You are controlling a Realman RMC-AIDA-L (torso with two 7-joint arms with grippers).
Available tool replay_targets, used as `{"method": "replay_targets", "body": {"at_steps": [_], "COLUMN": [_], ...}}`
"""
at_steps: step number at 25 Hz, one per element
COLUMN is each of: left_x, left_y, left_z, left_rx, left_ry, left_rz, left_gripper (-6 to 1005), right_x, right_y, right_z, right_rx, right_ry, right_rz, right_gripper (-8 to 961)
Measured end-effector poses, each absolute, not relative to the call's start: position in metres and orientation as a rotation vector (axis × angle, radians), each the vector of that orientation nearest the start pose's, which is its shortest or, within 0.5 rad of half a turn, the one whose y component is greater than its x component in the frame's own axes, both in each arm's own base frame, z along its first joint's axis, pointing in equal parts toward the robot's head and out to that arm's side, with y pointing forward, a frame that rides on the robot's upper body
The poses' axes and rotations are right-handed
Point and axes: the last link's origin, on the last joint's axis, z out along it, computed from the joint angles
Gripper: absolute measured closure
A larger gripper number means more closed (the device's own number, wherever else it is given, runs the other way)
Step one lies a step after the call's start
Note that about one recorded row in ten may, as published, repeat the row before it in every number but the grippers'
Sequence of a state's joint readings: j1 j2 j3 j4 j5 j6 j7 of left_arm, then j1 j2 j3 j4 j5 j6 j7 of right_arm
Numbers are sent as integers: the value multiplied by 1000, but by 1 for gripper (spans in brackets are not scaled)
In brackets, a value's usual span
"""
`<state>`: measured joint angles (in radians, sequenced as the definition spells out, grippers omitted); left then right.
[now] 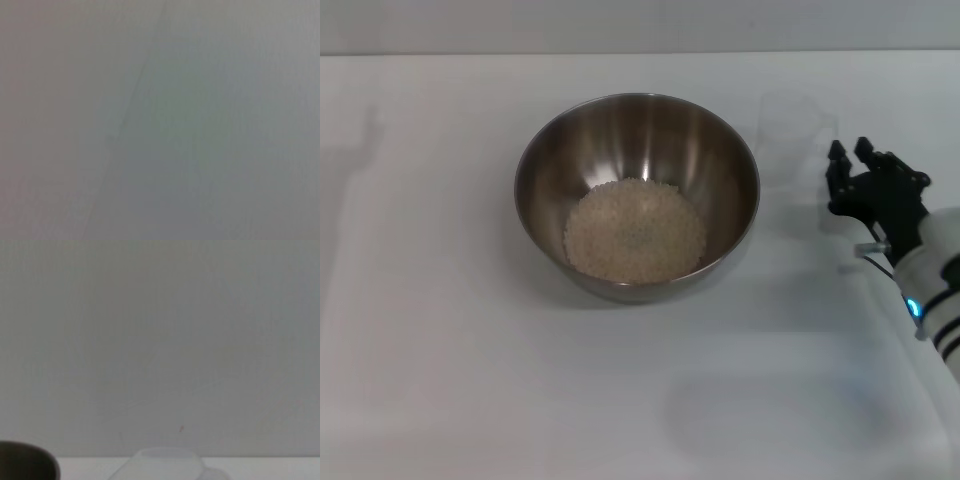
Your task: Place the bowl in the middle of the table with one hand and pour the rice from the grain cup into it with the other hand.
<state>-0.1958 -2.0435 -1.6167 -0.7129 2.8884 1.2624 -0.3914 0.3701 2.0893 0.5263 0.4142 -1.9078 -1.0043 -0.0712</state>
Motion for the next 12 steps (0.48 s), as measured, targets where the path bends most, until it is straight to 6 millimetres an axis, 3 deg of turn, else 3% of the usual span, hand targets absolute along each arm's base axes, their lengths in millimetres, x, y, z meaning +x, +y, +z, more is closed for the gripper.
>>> {"method": "replay_targets", "body": {"at_steps": [6, 9, 10, 11, 12], "left_x": [-288, -291, -295, -295, -300], "left_y": [322, 318, 316, 316, 315], "left_z": [119, 119, 118, 118, 116], "left_rx": [-1176, -1173, -1173, -1173, -1176], "left_ry": [-308, -310, -318, -318, -332], "left_rz": [-1194, -1184, -1172, -1172, -1156], "left_gripper": [184, 184, 184, 184, 184], "right_x": [309, 301, 294, 294, 287], "right_y": [296, 291, 289, 289, 289], "right_z": [-62, -42, -23, -23, -1], "right_rx": [-1616, -1537, -1457, -1457, -1354], "right_ry": [635, 516, 404, 404, 298], "right_rz": [684, 775, 848, 848, 909], "right_gripper": [663, 639, 629, 619, 609]}}
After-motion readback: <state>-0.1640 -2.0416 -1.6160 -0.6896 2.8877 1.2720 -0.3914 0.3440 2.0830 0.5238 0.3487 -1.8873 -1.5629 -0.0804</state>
